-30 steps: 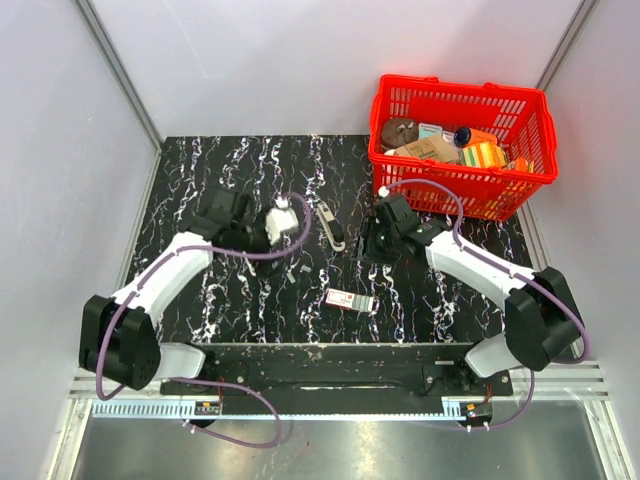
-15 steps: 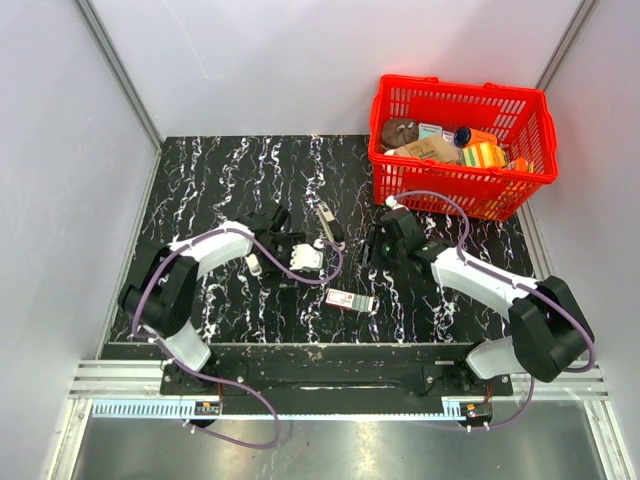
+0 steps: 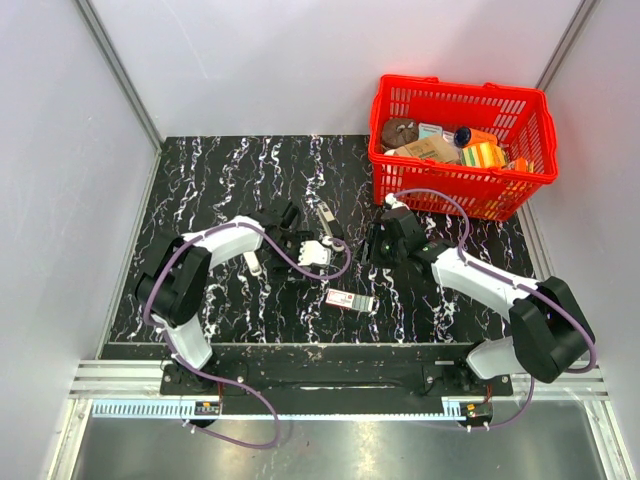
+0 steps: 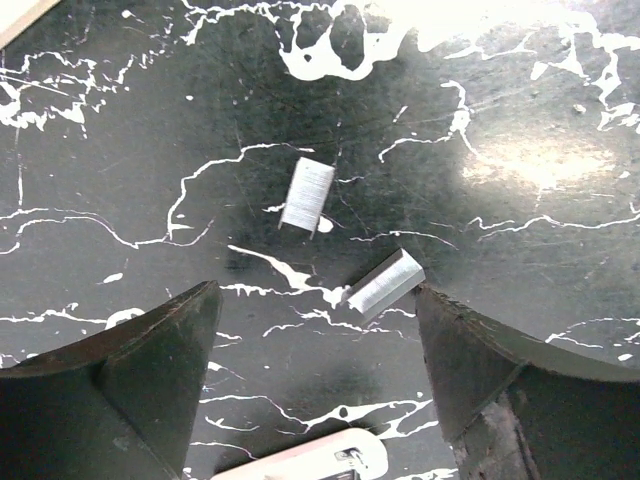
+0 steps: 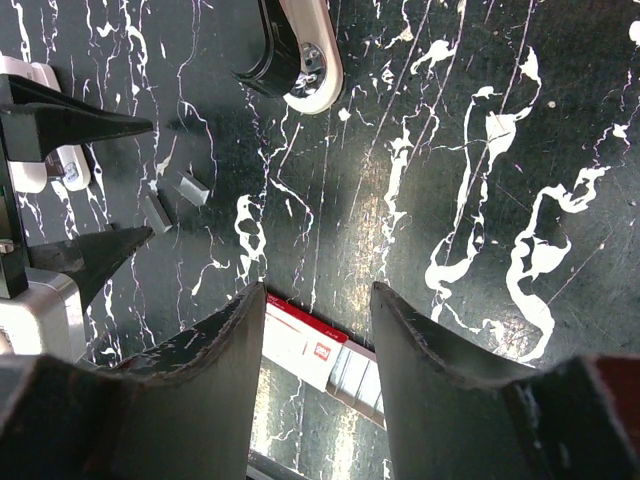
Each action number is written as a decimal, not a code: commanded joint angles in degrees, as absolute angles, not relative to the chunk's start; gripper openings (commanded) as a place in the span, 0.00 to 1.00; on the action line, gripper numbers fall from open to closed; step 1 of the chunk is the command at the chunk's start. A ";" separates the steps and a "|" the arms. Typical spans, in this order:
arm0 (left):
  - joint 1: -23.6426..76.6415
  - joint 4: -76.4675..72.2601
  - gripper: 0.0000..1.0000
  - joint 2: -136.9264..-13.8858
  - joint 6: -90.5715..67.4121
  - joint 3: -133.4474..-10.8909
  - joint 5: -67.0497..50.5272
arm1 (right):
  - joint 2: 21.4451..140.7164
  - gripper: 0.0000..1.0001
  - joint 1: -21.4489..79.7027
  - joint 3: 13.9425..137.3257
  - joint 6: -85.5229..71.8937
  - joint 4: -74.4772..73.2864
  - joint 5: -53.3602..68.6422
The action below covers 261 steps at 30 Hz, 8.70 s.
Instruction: Unload the staples from the stapler
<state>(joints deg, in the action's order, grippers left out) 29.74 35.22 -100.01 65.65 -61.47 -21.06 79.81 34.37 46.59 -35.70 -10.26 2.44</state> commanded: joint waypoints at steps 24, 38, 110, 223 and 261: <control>31.02 34.37 0.49 -102.22 58.54 -63.98 -23.56 | 79.63 0.29 34.19 46.05 -35.51 -8.09 1.93; 31.20 34.37 0.26 -102.83 55.37 -64.07 -22.06 | 79.36 0.23 34.28 45.88 -35.51 -8.09 2.02; 25.05 -52.12 0.06 -83.76 -70.84 -64.16 -62.49 | 62.05 0.49 34.19 54.93 -45.00 20.65 24.87; 46.76 21.09 0.62 -92.56 26.63 -60.20 -11.16 | 67.49 0.04 34.28 37.97 -37.00 -22.41 5.01; 15.03 42.89 0.68 -74.44 24.35 -65.83 -37.62 | 92.55 0.08 50.18 58.18 -30.76 -36.21 -6.50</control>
<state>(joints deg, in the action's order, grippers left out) 15.27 43.88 -75.68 24.38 -65.95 -35.38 91.92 49.52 55.96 -31.29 -35.27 -4.10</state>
